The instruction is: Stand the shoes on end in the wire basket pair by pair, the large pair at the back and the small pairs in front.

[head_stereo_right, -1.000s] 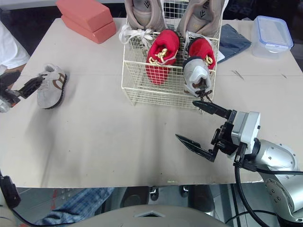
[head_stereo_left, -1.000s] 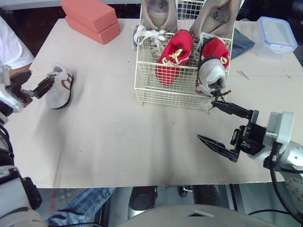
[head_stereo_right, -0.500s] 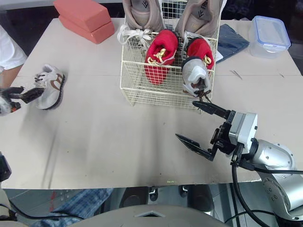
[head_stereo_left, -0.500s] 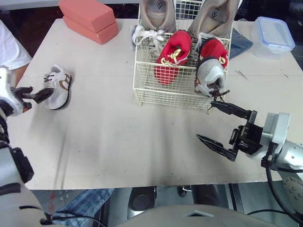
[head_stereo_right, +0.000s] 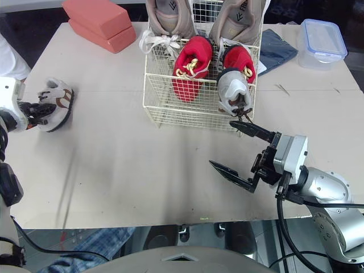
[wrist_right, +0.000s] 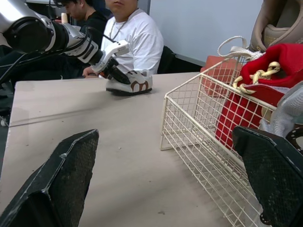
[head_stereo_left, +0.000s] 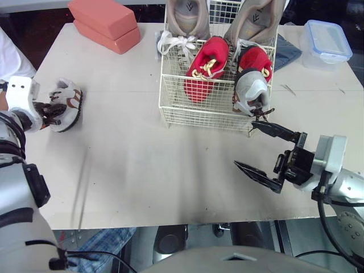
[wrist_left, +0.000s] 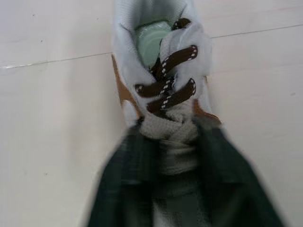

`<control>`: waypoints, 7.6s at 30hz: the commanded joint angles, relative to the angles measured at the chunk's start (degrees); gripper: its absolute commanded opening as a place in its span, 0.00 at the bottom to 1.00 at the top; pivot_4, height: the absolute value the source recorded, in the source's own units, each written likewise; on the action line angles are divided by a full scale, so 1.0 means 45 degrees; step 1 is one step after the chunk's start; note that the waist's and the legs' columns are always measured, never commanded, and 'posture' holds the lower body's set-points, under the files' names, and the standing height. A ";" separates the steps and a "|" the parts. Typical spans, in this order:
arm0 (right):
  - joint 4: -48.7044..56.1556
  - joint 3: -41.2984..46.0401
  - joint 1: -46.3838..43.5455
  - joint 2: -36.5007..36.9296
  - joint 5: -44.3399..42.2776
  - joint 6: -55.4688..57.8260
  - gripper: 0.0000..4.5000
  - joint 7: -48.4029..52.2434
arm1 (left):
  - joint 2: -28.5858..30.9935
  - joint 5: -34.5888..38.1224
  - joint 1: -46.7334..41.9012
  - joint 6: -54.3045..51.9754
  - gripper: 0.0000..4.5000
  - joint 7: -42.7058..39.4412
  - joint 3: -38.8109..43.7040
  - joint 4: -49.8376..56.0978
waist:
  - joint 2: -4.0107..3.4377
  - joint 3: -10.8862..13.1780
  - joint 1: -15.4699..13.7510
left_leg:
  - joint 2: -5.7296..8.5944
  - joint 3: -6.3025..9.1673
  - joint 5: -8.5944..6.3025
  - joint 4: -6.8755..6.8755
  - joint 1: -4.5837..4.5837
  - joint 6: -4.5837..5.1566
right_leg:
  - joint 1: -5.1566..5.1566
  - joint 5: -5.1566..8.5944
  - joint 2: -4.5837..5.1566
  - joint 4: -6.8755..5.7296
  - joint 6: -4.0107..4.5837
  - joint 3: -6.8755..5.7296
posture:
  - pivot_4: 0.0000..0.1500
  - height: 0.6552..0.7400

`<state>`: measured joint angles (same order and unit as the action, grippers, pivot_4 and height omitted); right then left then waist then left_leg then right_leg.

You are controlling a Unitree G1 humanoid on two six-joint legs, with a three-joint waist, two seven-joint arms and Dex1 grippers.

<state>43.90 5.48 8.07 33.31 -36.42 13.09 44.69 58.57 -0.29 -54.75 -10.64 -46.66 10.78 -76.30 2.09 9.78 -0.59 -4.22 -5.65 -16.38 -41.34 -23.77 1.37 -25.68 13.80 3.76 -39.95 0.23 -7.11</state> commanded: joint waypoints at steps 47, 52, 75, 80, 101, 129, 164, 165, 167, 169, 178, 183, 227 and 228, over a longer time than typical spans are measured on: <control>0.0135 -0.0487 -0.5434 -0.1895 -0.7410 0.5348 1.00 -0.8721 | -0.8024 0.6607 0.7588 0.1115 0.05 0.1879 -0.2590 2.3767 | 0.0010 -0.0009 -0.0070 | 0.0010 0.0057 0.0012 -0.0042 0.0000 -0.0016 | 0.0054 -0.0037 0.0007 -0.0003 0.0052 0.0033 | 1.00 0.36; 0.0107 -0.0510 -0.5732 -0.2009 -0.8416 0.5406 1.00 -0.9494 | -0.8131 0.5340 0.7683 0.2522 0.05 0.1212 -0.3329 2.3398 | 0.0005 -0.0010 -0.0063 | 0.0010 0.0057 0.0009 -0.0041 0.0001 -0.0011 | 0.0051 -0.0036 0.0002 -0.0004 0.0051 0.0033 | 1.00 0.36; -0.0045 0.0891 -0.5091 0.0061 -0.8750 0.4851 0.01 -0.5852 | -0.4577 1.5652 0.6563 -0.3800 0.99 0.0497 0.0502 2.3345 | -0.0035 0.0006 -0.0051 | -0.0004 0.0078 0.0004 -0.0021 0.0001 -0.0002 | 0.0049 -0.0017 -0.0003 0.0010 0.0021 0.0031 | 1.00 0.36; -0.0181 0.0729 -0.4969 0.1181 -0.7854 0.4871 0.01 -0.3532 | -0.2703 1.6620 0.5921 -0.5768 0.99 -0.1583 0.0811 2.2193 | -0.0043 0.0011 -0.0055 | 0.0005 0.0072 0.0008 -0.0017 0.0004 -0.0008 | 0.0050 -0.0010 -0.0005 0.0020 0.0008 0.0028 | 1.00 0.36; 0.0103 -0.0252 -0.5478 0.1703 -0.7413 0.5064 0.01 -0.0206 | -0.3949 1.3719 0.2434 -0.7233 0.99 -0.6780 -0.2755 2.0211 | -0.0050 0.0019 -0.0071 | 0.0012 0.0073 0.0009 -0.0012 -0.0003 -0.0010 | 0.0049 -0.0008 -0.0012 0.0028 0.0009 0.0027 | 1.00 0.36; -0.0082 0.1473 -0.3636 0.1739 -0.6503 0.4467 1.00 -0.0946 | -0.4555 1.3280 0.4112 -0.6537 0.13 -0.3598 0.1056 2.0271 | -0.0057 0.0025 -0.0061 | 0.0002 0.0076 0.0010 -0.0006 -0.0001 -0.0013 | 0.0048 -0.0009 -0.0002 0.0028 0.0010 0.0031 | 1.00 0.36; -0.0068 0.2268 -0.1563 0.0565 -0.5169 0.2870 1.00 -0.1473 | -0.7049 0.7293 0.2821 0.3348 0.13 -0.8406 -0.0554 1.1506 | -0.0055 0.0024 -0.0058 | 0.0014 0.0056 0.0007 -0.0006 -0.0003 -0.0007 | 0.0045 -0.0022 -0.0018 0.0032 0.0030 0.0012 | 1.00 0.36; -0.0071 0.2247 -0.1542 0.0528 -0.5084 0.2811 1.00 -0.1471 | -0.7062 0.7362 0.2836 0.3155 0.13 -0.8360 -0.0494 1.1484 | -0.0055 0.0024 -0.0059 | 0.0013 0.0057 0.0007 -0.0006 -0.0004 -0.0006 | 0.0046 -0.0021 -0.0017 0.0032 0.0030 0.0012 | 1.00 0.36; -0.0124 0.2222 -0.1425 0.0484 -0.4838 0.2657 1.00 -0.1347 | -0.6909 0.7168 0.2984 0.2995 0.13 -0.8613 -0.0661 1.1438 | -0.0055 0.0024 -0.0056 | 0.0012 0.0057 0.0006 -0.0006 -0.0004 -0.0005 | 0.0045 -0.0020 -0.0017 0.0033 0.0027 0.0016 | 1.00 0.36; -0.0171 0.2176 -0.1345 0.0444 -0.4647 0.2521 1.00 -0.1250 | -0.6777 0.6968 0.3137 0.2865 0.13 -0.8790 -0.0817 1.1388 | -0.0055 0.0024 -0.0050 | 0.0011 0.0057 0.0006 -0.0006 -0.0003 -0.0006 | 0.0045 -0.0019 -0.0017 0.0033 0.0026 0.0017 | 1.00 0.36; -0.0336 0.2011 -0.1400 0.0219 -0.4226 0.2177 1.00 -0.1097 | -0.6519 0.6451 0.3409 0.2442 0.13 -0.8908 -0.1177 1.0932 | -0.0060 0.0018 -0.0047 | 0.0010 0.0047 0.0007 -0.0006 0.0008 -0.0007 | 0.0046 -0.0019 -0.0020 0.0030 0.0027 0.0017 | 1.00 0.36; -0.0387 0.2022 -0.1411 0.0142 -0.4121 0.2116 1.00 -0.1000 | -0.6169 0.6327 0.3489 0.1970 0.40 -0.9110 -0.1457 1.1020 | -0.0065 0.0015 -0.0034 | 0.0008 0.0038 0.0006 -0.0004 0.0009 -0.0007 | 0.0044 -0.0020 -0.0025 0.0031 0.0029 0.0015 | 1.00 0.36; -0.8183 0.3771 0.0561 0.0918 0.0385 -0.2287 1.00 0.3878 | -0.4854 0.5856 1.5097 -0.0689 0.99 -0.0523 0.3323 2.0102 | -0.0121 0.0004 -0.0113 | -0.0006 0.0086 -0.0028 0.0002 0.0011 0.0049 | 0.0046 -0.0001 0.0044 0.0020 0.0015 0.0009 | 1.00 0.36; -0.8382 0.3736 0.0539 0.0952 0.0491 -0.2403 1.00 0.4013 | -0.4883 0.5709 1.5136 -0.0552 0.99 -0.0460 0.3254 2.0030 | -0.0123 0.0005 -0.0110 | -0.0007 0.0086 -0.0028 0.0002 0.0011 0.0049 | 0.0046 -0.0001 0.0053 0.0020 0.0016 0.0009 | 1.00 0.36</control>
<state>6.50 21.25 10.78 36.84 -34.40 3.97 61.59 36.46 26.52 13.32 -15.32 -49.31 25.17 12.82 1.54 9.80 -1.08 -4.26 -5.27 -16.51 -41.33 -23.73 1.60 -25.47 13.79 4.01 -39.86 0.30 -7.07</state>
